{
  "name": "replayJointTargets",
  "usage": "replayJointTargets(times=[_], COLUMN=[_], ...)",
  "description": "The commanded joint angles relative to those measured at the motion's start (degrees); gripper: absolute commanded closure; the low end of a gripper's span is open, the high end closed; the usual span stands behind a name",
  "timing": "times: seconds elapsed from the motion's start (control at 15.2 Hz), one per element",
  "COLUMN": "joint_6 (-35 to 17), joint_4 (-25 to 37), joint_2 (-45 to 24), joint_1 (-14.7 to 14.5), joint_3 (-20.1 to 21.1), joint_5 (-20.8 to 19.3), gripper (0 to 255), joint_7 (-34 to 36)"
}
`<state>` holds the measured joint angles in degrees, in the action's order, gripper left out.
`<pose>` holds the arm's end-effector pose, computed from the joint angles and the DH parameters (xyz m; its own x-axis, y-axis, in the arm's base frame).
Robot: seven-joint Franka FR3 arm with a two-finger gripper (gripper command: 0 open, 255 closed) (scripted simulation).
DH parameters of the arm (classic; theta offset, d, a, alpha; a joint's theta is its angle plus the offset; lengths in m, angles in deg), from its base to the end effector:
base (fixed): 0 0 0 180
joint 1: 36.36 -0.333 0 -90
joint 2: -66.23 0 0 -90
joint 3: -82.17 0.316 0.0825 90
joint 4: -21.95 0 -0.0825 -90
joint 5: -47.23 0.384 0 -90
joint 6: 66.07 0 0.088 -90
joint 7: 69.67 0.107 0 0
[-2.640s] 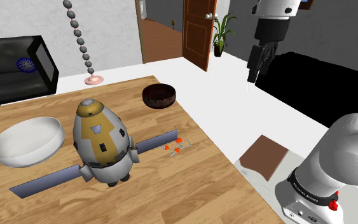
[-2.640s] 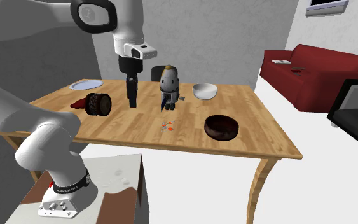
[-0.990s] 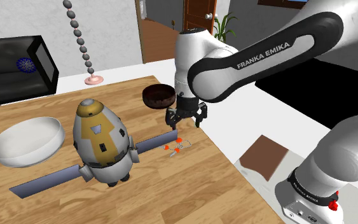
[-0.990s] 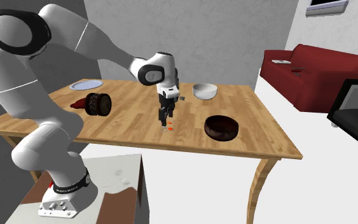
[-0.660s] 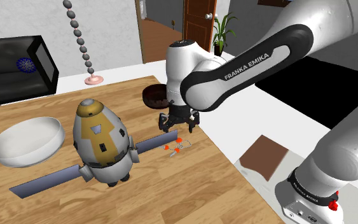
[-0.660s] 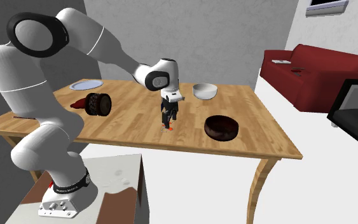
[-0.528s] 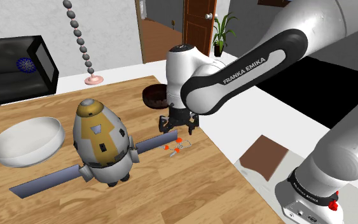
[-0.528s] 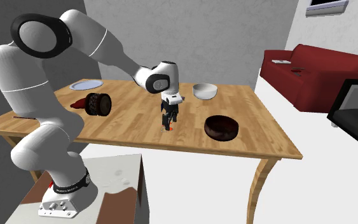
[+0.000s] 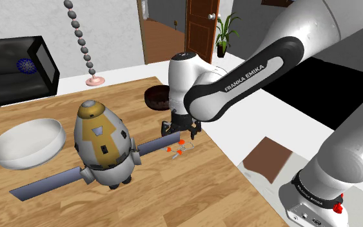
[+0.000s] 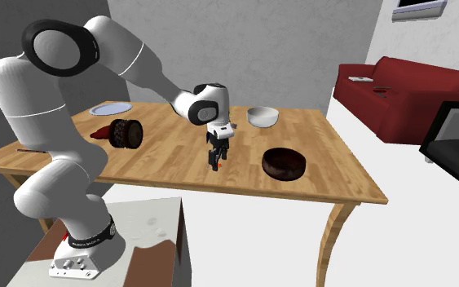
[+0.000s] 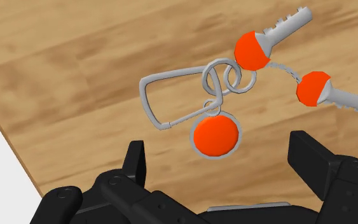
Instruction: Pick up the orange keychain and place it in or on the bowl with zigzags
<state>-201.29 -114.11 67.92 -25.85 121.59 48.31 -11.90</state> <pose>0.4332 0.2394 0.3327 0.8692 -0.4944 0.0089 -0.4944 -0.8692 -0.0042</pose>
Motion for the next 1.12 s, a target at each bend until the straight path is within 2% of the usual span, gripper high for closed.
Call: replayJointTargets(times=[0.0,0.07,0.13,0.73,1.06], joint_6=[0.0,0.0,0.0,0.0,4.0], joint_4=[0.0,0.0,0.0,0.0,1.5], joint_2=[0.0,0.0,0.0,0.0,3.2], joint_1=[0.0,0.0,0.0,0.0,-0.2], joint_3=[0.0,0.0,0.0,0.0,-0.4], joint_5=[0.0,0.0,0.0,0.0,2.6], gripper=[0,0,255,255,255], joint_7=[0.0,0.0,0.0,0.0,-1.9])
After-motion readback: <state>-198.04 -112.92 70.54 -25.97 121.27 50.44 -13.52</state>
